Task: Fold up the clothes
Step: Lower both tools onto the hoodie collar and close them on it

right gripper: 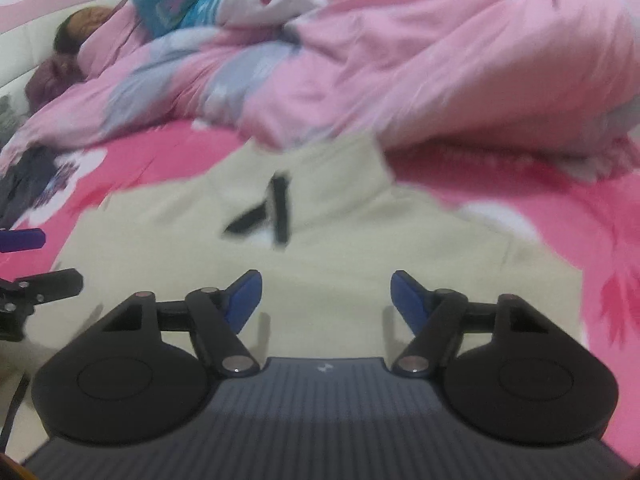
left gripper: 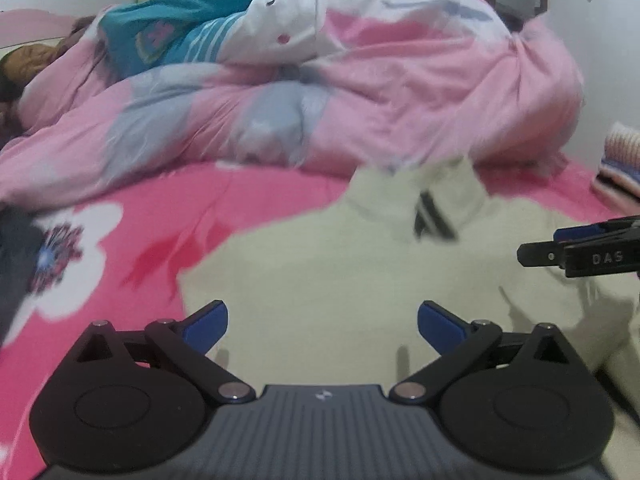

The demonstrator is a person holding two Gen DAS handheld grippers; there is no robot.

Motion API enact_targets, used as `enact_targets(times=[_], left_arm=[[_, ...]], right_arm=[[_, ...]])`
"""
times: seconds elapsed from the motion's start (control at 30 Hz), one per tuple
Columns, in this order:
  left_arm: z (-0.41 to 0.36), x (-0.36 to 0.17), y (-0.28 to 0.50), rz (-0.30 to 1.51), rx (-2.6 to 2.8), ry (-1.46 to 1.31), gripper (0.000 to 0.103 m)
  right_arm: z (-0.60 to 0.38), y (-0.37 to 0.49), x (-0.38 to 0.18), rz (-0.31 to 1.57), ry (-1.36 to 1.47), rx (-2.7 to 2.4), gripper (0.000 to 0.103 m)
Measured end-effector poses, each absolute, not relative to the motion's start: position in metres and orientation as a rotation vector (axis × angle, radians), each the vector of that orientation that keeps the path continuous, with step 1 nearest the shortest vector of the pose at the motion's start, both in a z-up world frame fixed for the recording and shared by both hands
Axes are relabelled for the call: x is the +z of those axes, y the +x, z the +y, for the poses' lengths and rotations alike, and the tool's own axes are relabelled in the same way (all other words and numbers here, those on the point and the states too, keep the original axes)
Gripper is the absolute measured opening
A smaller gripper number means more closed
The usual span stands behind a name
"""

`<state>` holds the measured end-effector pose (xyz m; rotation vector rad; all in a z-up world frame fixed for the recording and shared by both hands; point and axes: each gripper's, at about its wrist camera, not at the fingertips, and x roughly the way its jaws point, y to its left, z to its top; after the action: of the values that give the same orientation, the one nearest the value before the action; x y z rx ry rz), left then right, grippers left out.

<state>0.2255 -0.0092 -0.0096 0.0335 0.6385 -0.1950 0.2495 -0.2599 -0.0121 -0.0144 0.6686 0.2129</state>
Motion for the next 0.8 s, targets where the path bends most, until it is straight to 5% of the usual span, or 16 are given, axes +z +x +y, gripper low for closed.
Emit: enact_targets(times=[0.2, 0.53, 0.73, 0.8], left_arm=[[-0.024, -0.001, 0.311, 0.712, -0.245, -0.028, 0.099], [-0.060, -0.028, 0.431, 0.873, -0.177, -0.172, 0.081], [-0.080, -0.044, 0.454, 0.875, -0.147, -0.129, 0.048], [-0.082, -0.044, 0.454, 0.857, -0.154, -0.146, 0.021]], right_arm=[[-0.284, 0.309, 0.004, 0.632, 0.126, 0.239, 0.069], [-0.311, 0.414, -0.016, 0.723, 0.458, 0.268, 0.064], [-0.297, 0.433, -0.035, 0.774, 0.427, 0.264, 0.032], [-0.296, 0.431, -0.034, 0.761, 0.425, 0.273, 0.020]])
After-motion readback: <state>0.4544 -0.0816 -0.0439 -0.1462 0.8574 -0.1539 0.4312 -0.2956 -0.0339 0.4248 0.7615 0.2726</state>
